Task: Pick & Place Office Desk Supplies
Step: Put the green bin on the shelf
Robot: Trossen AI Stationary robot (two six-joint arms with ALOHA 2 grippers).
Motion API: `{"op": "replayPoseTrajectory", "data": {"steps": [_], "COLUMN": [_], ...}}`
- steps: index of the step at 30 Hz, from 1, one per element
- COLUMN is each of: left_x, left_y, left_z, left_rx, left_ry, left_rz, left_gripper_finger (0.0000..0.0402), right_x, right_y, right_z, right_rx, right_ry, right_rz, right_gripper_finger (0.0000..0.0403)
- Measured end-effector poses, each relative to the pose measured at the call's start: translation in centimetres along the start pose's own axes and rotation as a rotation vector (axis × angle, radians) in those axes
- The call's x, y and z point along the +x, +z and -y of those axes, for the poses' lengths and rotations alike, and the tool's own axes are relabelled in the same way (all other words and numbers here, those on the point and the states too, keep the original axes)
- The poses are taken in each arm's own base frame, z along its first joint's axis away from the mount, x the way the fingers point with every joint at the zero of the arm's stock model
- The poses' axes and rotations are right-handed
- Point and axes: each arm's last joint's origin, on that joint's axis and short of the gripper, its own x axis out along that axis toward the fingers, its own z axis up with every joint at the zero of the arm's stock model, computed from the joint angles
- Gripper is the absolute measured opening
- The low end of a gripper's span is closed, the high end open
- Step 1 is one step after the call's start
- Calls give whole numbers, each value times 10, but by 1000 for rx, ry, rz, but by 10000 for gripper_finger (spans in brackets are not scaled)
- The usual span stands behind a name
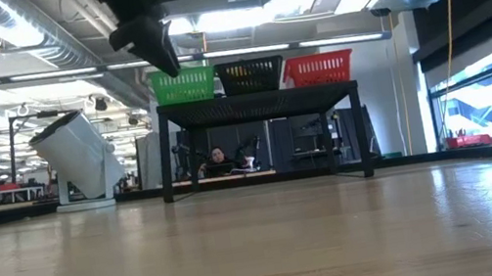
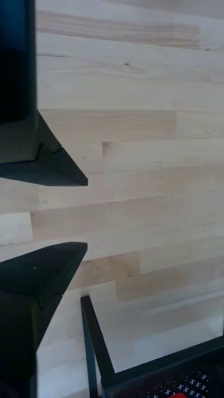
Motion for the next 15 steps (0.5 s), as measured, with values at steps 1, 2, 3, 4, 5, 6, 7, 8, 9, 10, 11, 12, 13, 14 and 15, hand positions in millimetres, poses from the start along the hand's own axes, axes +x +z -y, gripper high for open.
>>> {"op": "replayPoseTrajectory", "data": {"steps": [1,2,3,4,5,6,7,8,9,10,11,12,13,14,15], "left_x": [0,0,0,0,0,0,0,0,0,0,0,0,-1,-2,-2], "left_y": [0,0,0,0,0,0,0,1,1,1,1,2,1,1,1], "left_z": [0,0,0,0,0,0,0,0,0,0,0,-1,-1,-1,-1], "left_rx": [-1,4,15,28,42,52,58,58,54,44,37,36,38,47,60], "left_ry": [1,1,1,1,1,1,2,2,4,5,6,6,6,5,3], "left_rz": [3,5,4,4,4,4,4,5,7,10,13,15,17,20,23], "left_gripper_finger": [134,132,130,127,123,118,113,108,104,100,98,96,95,95,95], "right_x": [0,0,0,0,0,0,0,0,0,0,0,0,0,0,0], "right_y": [0,0,0,0,0,0,0,0,0,0,0,0,0,0,0], "right_z": [0,0,0,0,0,0,0,0,0,0,0,0,0,0,0], "right_rx": [3,7,10,11,11,11,12,12,12,12,12,12,12,12,12], "right_ry": [0,0,0,0,0,0,0,0,0,0,0,0,0,0,0], "right_rz": [0,0,0,0,0,0,0,0,0,0,0,0,0,0,0], "right_gripper_finger": [158,158,158,158,158,158,158,158,158,158,158,158,158,158,158]}}
